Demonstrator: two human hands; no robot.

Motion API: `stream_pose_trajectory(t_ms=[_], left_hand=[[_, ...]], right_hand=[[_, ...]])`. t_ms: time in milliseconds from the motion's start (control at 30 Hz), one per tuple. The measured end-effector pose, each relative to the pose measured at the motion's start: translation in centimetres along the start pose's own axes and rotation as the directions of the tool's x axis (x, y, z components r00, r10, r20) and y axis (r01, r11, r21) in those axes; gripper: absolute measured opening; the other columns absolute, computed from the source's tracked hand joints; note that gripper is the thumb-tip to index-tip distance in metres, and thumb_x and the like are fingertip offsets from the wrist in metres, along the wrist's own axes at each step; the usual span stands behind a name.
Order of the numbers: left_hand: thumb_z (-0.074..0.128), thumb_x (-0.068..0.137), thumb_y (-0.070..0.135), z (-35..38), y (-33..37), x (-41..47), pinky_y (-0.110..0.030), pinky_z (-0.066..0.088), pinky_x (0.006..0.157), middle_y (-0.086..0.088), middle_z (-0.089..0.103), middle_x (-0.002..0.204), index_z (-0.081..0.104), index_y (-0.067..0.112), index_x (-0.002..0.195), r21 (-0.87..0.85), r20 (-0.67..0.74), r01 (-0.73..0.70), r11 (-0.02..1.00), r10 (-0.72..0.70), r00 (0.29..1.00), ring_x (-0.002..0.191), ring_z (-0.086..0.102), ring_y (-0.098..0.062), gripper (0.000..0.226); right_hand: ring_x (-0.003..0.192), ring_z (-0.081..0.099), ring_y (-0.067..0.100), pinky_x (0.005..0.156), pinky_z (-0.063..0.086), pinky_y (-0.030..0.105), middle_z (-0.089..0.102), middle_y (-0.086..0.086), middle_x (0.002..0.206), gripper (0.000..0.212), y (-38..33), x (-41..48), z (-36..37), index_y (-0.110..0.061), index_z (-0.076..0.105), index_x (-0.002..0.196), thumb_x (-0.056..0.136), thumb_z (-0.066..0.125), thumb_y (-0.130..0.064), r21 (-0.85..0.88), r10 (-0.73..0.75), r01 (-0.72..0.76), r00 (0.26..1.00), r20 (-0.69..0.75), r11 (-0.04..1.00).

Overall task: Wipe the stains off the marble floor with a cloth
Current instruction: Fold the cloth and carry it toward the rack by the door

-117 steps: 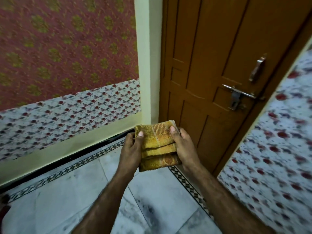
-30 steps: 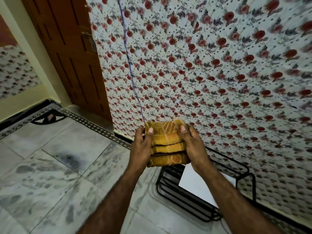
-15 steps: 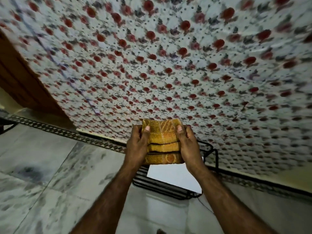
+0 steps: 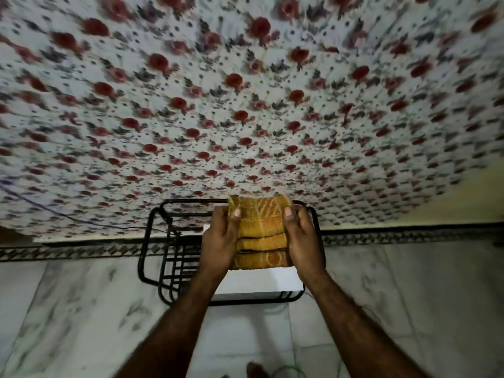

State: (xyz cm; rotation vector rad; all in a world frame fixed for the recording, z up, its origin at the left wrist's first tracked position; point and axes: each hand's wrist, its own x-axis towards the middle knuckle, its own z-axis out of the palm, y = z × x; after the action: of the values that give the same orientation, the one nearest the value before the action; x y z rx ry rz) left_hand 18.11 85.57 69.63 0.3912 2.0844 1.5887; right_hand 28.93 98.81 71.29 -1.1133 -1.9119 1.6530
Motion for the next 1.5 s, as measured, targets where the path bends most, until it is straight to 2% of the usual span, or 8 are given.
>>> stream_pose_trajectory(t_ms=[267, 500, 633, 933, 1100, 1200, 1333, 1500], left_hand=[[0.046, 0.106, 0.02, 5.6, -12.0, 4.7, -0.021, 0.054, 0.058, -0.003, 0.068, 0.107, 0.05, 0.028, 0.132, 0.042, 0.159, 0.125, 0.991, -0.13, 0.979, 0.088, 0.07, -0.016, 0.028], [0.052, 0.104, 0.016, 9.3, -21.1, 8.0, -0.031, 0.059, 0.066, 0.0, 0.069, 0.112, 0.051, 0.033, 0.133, 0.067, 0.232, 0.168, 0.983, -0.179, 0.956, 0.087, 0.073, -0.017, 0.033], [0.056, 0.102, 0.017, 10.7, -25.5, 9.6, -0.048, 0.061, 0.081, 0.002, 0.07, 0.111, 0.05, 0.042, 0.126, 0.096, 0.256, 0.149, 0.984, -0.169, 0.952, 0.092, 0.073, -0.022, 0.035], [0.06, 0.096, 0.011, 13.5, -31.6, 11.0, -0.048, 0.061, 0.082, 0.009, 0.071, 0.105, 0.054, 0.039, 0.128, 0.169, 0.249, 0.109, 0.98, -0.149, 0.957, 0.092, 0.072, -0.018, 0.042], [0.063, 0.095, 0.021, 14.5, -32.1, 11.2, -0.004, 0.045, 0.069, 0.008, 0.067, 0.1, 0.055, 0.025, 0.132, 0.238, 0.214, 0.051, 0.97, -0.103, 0.971, 0.088, 0.065, -0.005, 0.038], [0.06, 0.098, 0.016, 15.0, -31.9, 11.2, 0.002, 0.039, 0.064, 0.006, 0.064, 0.101, 0.057, 0.018, 0.133, 0.297, 0.187, 0.03, 0.954, -0.089, 0.978, 0.085, 0.06, -0.008, 0.036], [0.047, 0.087, 0.038, 15.9, -32.1, 11.2, -0.02, 0.049, 0.076, 0.001, 0.068, 0.105, 0.063, 0.018, 0.122, 0.387, 0.152, 0.029, 0.922, -0.095, 0.984, 0.092, 0.065, -0.019, 0.043], [0.051, 0.101, 0.024, 16.2, -33.5, 11.8, -0.039, 0.046, 0.094, -0.012, 0.063, 0.121, 0.06, 0.013, 0.13, 0.575, 0.153, -0.05, 0.817, -0.047, 0.987, 0.111, 0.06, -0.03, 0.032]], right_hand=[[0.09, 0.062, 0.0, 0.077, 0.047, 0.013, 0.067, -0.013, 0.101, 0.027, 13.9, 5.5, 0.5, -0.022, 0.062, 0.122, 0.106, 0.05, -0.04, 0.001, 0.141, -0.142, 0.981, -0.133, 0.99], [0.105, 0.07, 0.025, 0.095, 0.057, 0.055, 0.073, 0.0, 0.114, 0.037, 25.3, 9.6, 1.6, -0.041, 0.063, 0.114, 0.086, 0.054, -0.065, 0.036, 0.25, -0.248, 0.952, -0.174, 0.968], [0.105, 0.068, 0.029, 0.096, 0.056, 0.054, 0.071, 0.009, 0.117, 0.023, 29.3, 11.5, 2.2, -0.024, 0.06, 0.127, 0.108, 0.049, -0.029, 0.001, 0.265, -0.27, 0.943, -0.2, 0.963], [0.101, 0.062, 0.027, 0.084, 0.048, 0.034, 0.066, 0.007, 0.114, 0.025, 35.0, 13.3, 3.1, -0.018, 0.057, 0.128, 0.11, 0.04, -0.023, -0.175, 0.24, -0.288, 0.937, -0.252, 0.942], [0.1, 0.063, 0.03, 0.082, 0.046, 0.034, 0.068, 0.01, 0.113, 0.023, 36.5, 14.2, 3.3, -0.013, 0.058, 0.122, 0.11, 0.042, -0.022, -0.3, 0.179, -0.271, 0.937, -0.3, 0.915], [0.1, 0.064, 0.033, 0.085, 0.051, 0.04, 0.07, 0.011, 0.109, 0.02, 37.1, 14.4, 3.8, -0.012, 0.06, 0.115, 0.108, 0.044, -0.022, -0.392, 0.133, -0.269, 0.931, -0.34, 0.88], [0.112, 0.058, 0.035, 0.095, 0.047, 0.043, 0.063, 0.014, 0.123, 0.025, 37.2, 14.8, 4.1, -0.01, 0.06, 0.125, 0.105, 0.047, -0.02, -0.554, 0.105, -0.289, 0.935, -0.34, 0.781], [0.133, 0.048, 0.035, 0.108, 0.041, 0.044, 0.047, 0.017, 0.148, 0.043, 36.5, 14.6, 4.3, -0.01, 0.044, 0.149, 0.107, 0.044, -0.019, -0.641, 0.019, -0.21, 0.956, -0.291, 0.739]])
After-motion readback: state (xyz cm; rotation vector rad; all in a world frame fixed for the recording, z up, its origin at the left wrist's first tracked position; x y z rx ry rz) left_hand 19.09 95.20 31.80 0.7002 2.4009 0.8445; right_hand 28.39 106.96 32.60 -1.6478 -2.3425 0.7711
